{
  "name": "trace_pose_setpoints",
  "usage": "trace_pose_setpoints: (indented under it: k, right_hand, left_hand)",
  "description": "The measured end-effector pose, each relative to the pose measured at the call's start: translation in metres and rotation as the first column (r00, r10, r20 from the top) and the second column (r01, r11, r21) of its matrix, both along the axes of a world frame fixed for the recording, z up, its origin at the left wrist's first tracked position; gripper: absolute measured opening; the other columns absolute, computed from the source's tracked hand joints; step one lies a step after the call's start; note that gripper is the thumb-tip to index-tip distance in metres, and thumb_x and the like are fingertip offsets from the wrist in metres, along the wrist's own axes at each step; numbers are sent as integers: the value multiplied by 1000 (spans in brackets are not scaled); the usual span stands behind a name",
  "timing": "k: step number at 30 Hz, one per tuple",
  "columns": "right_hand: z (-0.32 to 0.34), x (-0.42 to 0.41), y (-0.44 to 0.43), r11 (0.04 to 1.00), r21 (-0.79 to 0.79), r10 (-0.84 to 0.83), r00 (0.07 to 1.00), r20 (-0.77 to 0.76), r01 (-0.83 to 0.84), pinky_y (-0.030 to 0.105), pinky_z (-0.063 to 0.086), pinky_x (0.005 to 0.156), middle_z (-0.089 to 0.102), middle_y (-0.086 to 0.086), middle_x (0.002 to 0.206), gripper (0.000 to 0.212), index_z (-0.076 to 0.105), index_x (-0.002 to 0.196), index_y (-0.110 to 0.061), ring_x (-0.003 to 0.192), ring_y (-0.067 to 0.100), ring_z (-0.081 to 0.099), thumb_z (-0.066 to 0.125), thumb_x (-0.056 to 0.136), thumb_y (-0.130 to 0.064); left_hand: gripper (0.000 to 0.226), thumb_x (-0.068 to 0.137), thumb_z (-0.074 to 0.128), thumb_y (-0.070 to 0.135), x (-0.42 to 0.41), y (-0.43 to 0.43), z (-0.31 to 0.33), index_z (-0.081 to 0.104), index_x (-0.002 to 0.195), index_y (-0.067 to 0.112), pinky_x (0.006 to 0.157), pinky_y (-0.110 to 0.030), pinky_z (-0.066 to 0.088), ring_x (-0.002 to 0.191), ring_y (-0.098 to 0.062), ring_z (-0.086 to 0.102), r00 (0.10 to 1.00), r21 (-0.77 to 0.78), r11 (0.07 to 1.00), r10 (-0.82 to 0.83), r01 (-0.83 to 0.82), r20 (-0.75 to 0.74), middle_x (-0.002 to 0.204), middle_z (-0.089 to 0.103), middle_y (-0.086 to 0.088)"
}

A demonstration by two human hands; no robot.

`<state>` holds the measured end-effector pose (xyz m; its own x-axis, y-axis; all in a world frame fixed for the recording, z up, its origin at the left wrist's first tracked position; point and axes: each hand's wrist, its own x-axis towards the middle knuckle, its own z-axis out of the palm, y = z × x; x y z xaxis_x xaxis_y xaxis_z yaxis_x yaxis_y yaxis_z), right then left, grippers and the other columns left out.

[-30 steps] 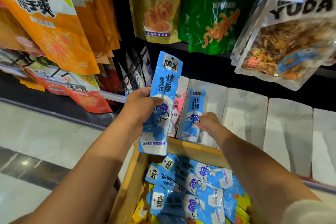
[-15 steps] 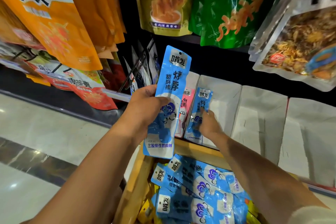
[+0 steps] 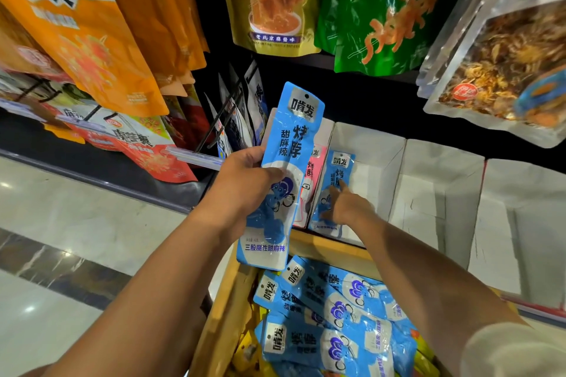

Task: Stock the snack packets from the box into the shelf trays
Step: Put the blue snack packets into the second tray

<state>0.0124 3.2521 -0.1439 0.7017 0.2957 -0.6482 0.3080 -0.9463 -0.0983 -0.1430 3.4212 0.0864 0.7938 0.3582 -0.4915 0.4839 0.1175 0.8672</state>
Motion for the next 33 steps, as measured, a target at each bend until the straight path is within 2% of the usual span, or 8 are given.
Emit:
trace_pose_setpoints:
  k: [7,14,17,19,23,26,31,33]
  right_hand:
    - [27,-5,-19,962,270,-52,998,45,38,42,49,103,41,5,144,68,51,142,-22,118,28,58,73,84,-49]
    - [61,-25,-105,883,468,-171,952,252,35,30,46,98,55,0,132,30,66,123,-23,117,20,59,61,96,-36]
    - [66,-38,-149,877,457,-287,926,246,150,29,45,99,56,-2,133,32,67,121,-26,118,19,59,58,96,-44]
    - [68,-51,-176,916,358,-298,906,299,183,34,45,102,57,-6,137,39,67,122,-30,122,19,56,52,97,-55]
    - [67,-79,-215,942,261,-298,887,353,212,35,45,103,64,-10,130,67,69,122,-31,123,17,55,31,92,-76]
    - [67,-85,-220,956,222,-262,895,362,190,37,48,98,66,-14,123,83,69,117,-34,116,15,58,8,84,-79]
    - [67,-83,-221,945,255,-292,876,383,204,36,48,89,63,-11,121,72,70,110,-34,109,15,56,10,82,-64]
    - [63,-83,-220,943,266,-295,873,388,200,35,49,89,60,-11,123,71,70,110,-35,110,15,55,11,81,-60]
  left_hand:
    - [26,98,64,1,5,-8,-1,76,113,19,92,-58,59,101,-31,75,1000,5,1000,8,-8,15,103,80,-5]
    - [27,98,64,1,6,-19,-4,74,118,17,92,-48,59,107,-28,72,995,24,999,34,-36,90,109,78,-2]
    - [20,97,68,3,7,-29,-9,75,112,14,76,-30,56,102,-21,74,992,54,998,11,-17,123,104,78,-1]
    - [14,96,69,4,7,-40,-9,75,100,17,59,-17,50,76,-3,73,993,79,997,10,-20,122,91,76,4]
    - [11,95,71,8,13,-58,-15,75,104,12,45,-13,44,67,-9,65,995,128,991,19,-31,94,94,76,-2]
    - [10,97,69,6,20,-68,-21,74,103,12,46,-14,45,60,-1,68,994,135,991,4,-19,109,87,77,3]
    - [16,99,66,8,62,-86,-28,71,113,13,70,-37,64,89,-20,77,974,246,966,-124,76,187,102,79,-3]
    - [18,97,67,7,84,-96,-38,68,114,11,69,-35,64,89,-19,78,965,237,963,-174,126,195,107,78,-5]
